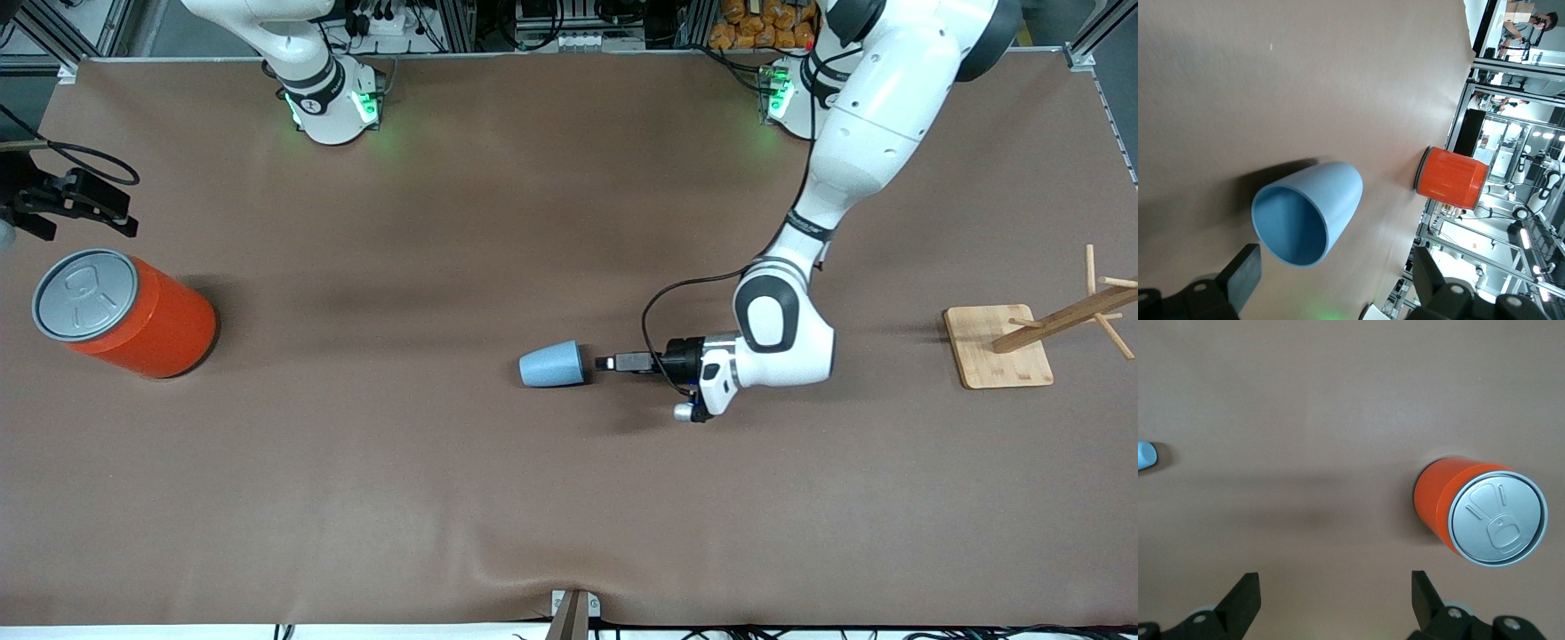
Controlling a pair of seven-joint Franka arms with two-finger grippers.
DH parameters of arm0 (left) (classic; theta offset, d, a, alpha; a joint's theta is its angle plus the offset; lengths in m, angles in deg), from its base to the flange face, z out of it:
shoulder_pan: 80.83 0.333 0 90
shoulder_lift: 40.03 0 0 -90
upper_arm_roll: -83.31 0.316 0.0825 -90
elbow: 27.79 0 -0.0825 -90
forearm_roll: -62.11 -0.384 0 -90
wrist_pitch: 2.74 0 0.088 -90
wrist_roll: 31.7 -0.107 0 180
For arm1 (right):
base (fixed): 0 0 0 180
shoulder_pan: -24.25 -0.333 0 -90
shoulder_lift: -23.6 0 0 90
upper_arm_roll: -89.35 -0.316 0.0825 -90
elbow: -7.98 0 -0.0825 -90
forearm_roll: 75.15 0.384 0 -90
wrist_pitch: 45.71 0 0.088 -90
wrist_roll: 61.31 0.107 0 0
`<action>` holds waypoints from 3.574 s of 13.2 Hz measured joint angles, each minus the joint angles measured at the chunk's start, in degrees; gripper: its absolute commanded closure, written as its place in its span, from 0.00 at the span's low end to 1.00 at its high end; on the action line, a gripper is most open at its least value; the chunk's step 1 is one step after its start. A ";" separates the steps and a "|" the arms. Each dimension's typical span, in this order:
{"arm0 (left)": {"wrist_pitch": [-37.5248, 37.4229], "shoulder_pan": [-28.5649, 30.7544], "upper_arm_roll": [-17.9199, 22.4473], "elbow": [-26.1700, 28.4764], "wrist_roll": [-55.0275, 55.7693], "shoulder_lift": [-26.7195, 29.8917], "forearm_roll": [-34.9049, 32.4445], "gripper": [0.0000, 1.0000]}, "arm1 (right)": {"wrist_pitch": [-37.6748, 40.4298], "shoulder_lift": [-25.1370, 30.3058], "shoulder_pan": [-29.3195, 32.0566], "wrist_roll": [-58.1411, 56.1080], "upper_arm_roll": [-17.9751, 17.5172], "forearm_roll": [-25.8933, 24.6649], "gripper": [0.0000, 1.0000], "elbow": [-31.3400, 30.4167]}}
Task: Flip cup
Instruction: 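Grasp the blue cup's rim with the left gripper and lift it, then rotate the blue cup upright with the left gripper beside the stand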
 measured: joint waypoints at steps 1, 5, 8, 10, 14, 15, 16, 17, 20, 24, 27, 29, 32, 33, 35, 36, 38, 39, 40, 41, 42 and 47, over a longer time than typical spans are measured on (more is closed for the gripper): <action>0.52 -0.84 0.00 0.16 -0.06 -0.69 1.33 0.00 | 0.01 0.00 -0.02 0.37 -0.01 0.02 0.00 0.00; 0.90 -2.41 0.02 0.46 -0.14 -2.17 5.12 0.02 | 0.02 -0.01 0.00 0.99 0.05 0.04 0.00 -0.29; 2.60 -4.50 0.03 0.47 -0.50 -2.26 9.42 0.10 | 0.15 -0.01 -0.13 1.00 -0.16 0.18 0.00 -0.30; 3.13 -5.64 0.03 0.48 -0.83 -2.40 11.58 0.25 | 0.62 -0.01 -1.20 1.00 -0.48 0.26 0.00 -0.31; 3.24 -6.06 0.04 -0.07 -1.31 -3.69 11.97 1.00 | 0.90 -0.14 -3.73 0.98 -0.62 0.27 0.00 -0.41; 3.24 -6.07 0.04 -0.22 -1.39 -3.74 11.97 1.00 | 0.99 -0.17 -4.35 0.97 -0.64 0.27 0.00 -0.41; 3.25 -6.07 0.05 -0.49 -1.41 -3.73 11.97 1.00 | 1.27 -0.16 -4.97 0.97 -0.64 0.27 0.00 -0.40; 3.29 -6.06 0.11 -0.94 -1.49 -3.73 11.98 1.00 | 1.53 -0.16 -5.57 0.97 -0.66 0.27 0.00 -0.39; 4.28 -6.06 1.02 -3.62 -1.65 -3.68 12.05 1.00 | 2.14 -0.13 -6.68 0.97 -0.68 0.27 0.00 -0.37; 4.53 -5.89 4.45 -4.96 -0.76 -2.54 11.44 1.00 | 2.17 0.13 -6.67 1.01 -0.50 0.27 0.00 -0.02; 4.59 -5.36 7.93 -5.85 10.66 2.93 1.89 1.00 | 2.24 0.23 -6.63 1.07 -0.31 0.21 0.00 0.20; 4.58 -4.67 10.04 -5.93 21.46 7.83 -8.13 1.00 | 2.00 0.05 -6.09 1.32 0.01 0.10 0.00 0.07; 2.91 -1.40 10.41 -5.67 34.32 13.69 -25.33 1.00 | 0.89 -0.17 -3.91 1.36 0.41 0.07 0.00 0.06; 1.17 0.29 10.50 -5.55 37.38 14.80 -29.85 1.00 | 0.74 -0.17 -3.07 1.41 0.44 -0.10 0.00 0.15; -2.54 4.05 10.63 -5.23 39.50 15.85 -36.73 1.00 | 0.72 -0.08 0.12 1.53 0.61 -0.34 0.00 0.28; -3.78 5.62 10.69 -5.07 40.23 16.06 -41.27 1.00 | 0.69 -0.11 1.88 1.45 0.72 -0.33 0.00 0.26; -4.76 7.89 10.71 -4.73 43.45 16.09 -52.81 1.00 | 0.50 -0.91 2.76 1.43 0.74 -0.33 0.00 -0.02; -5.00 8.48 10.72 -4.21 44.65 16.09 -57.58 1.00 | 0.48 -1.46 2.75 1.47 0.59 -0.33 0.00 -0.08; -5.07 8.83 10.72 -3.32 45.64 16.04 -61.46 1.00 | 0.34 -1.67 2.75 1.47 0.54 -0.33 0.00 0.14; -5.07 9.13 10.72 -2.25 46.00 15.94 -64.60 1.00 | 0.35 -1.65 2.76 1.47 0.52 -0.33 0.00 0.98; -5.08 9.38 10.72 -1.15 46.07 15.76 -67.14 1.00 | 0.92 -1.58 2.75 1.47 0.47 -0.31 0.00 1.72; -6.03 9.49 10.68 1.36 45.72 13.12 -70.03 1.00 | 4.79 -1.55 2.72 1.47 0.03 0.53 0.00 1.99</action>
